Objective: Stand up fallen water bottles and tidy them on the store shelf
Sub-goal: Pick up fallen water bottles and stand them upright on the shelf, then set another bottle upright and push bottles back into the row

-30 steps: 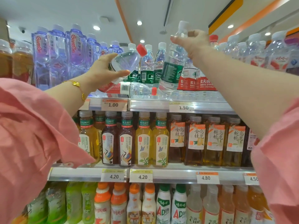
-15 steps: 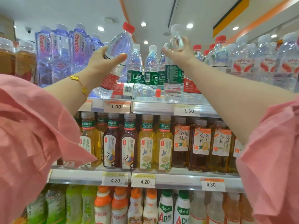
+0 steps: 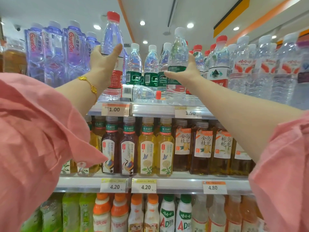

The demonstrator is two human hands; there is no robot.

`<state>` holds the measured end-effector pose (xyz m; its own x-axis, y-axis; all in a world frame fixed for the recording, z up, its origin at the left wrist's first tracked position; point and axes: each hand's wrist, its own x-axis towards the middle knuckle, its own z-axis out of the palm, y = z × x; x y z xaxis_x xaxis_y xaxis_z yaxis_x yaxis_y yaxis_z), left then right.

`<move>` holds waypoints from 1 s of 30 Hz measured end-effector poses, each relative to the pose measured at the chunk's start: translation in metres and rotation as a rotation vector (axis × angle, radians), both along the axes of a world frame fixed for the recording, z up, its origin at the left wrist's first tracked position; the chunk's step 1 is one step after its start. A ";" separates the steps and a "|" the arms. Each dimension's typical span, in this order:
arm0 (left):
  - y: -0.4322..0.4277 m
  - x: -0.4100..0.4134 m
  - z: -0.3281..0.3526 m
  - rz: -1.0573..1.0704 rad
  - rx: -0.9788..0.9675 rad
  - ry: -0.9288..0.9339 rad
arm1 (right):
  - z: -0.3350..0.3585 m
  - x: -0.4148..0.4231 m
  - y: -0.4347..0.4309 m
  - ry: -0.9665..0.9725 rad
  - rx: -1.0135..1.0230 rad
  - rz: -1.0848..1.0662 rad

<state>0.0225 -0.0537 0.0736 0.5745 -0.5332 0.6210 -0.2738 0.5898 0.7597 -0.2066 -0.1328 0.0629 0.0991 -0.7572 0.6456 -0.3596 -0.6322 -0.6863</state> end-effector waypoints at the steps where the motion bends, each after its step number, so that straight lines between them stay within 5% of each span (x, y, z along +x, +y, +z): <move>1: 0.000 -0.003 0.001 -0.013 -0.008 0.015 | 0.001 0.000 0.003 -0.012 -0.016 -0.002; 14: -0.031 -0.090 0.004 -0.300 -0.046 0.103 | 0.051 -0.056 0.031 -0.185 -0.121 -0.092; 30: -0.082 -0.184 -0.003 -0.320 0.109 -0.004 | 0.046 -0.106 0.040 -0.198 -0.107 -0.112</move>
